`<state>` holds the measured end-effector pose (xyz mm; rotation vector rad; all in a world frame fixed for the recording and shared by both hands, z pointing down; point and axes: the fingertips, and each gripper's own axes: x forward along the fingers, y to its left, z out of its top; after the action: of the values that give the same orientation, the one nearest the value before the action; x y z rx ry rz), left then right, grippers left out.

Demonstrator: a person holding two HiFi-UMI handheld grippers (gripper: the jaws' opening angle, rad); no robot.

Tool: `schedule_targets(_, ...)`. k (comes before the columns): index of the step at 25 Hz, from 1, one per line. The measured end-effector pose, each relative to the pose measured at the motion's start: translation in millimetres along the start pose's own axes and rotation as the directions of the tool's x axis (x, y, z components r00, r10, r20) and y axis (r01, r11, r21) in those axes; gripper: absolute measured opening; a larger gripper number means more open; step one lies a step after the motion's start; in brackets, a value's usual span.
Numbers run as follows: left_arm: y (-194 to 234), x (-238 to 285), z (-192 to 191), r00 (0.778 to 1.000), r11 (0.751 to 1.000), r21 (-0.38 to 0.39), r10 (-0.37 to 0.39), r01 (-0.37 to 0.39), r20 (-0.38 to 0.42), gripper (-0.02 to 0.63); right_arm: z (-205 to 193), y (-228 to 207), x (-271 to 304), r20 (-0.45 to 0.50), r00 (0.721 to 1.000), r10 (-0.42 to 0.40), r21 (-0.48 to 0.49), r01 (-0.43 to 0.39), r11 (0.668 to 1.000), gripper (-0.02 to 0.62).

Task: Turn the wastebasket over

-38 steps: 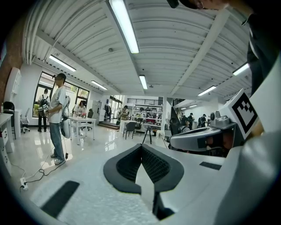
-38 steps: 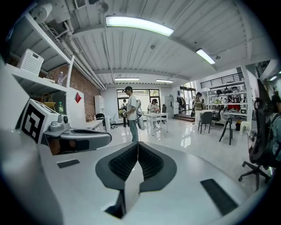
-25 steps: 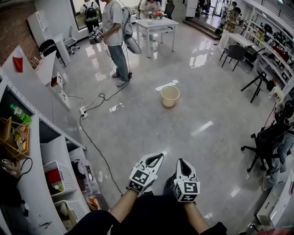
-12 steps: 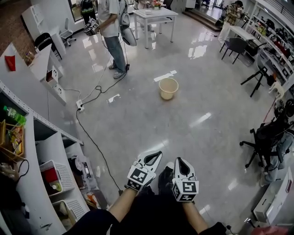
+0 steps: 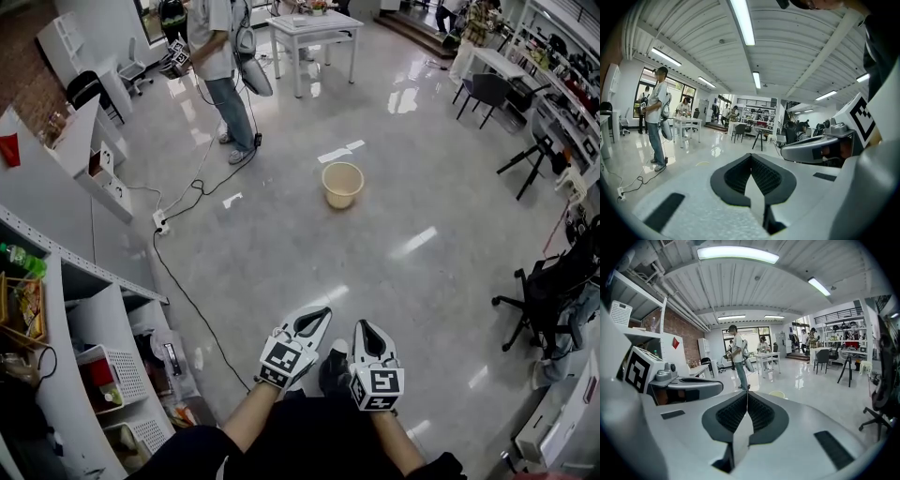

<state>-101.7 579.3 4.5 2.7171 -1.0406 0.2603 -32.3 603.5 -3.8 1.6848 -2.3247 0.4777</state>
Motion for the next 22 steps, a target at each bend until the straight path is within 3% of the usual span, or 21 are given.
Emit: schedule_targets(22, 40.5, 150.5, 43.0, 0.996, 0.996, -0.013, 0.090, -0.091, -0.029, 0.009, 55.1, -125.7, 101.0, -0.019, 0.995, 0.099, -0.008, -0.099, 0.995, 0.012)
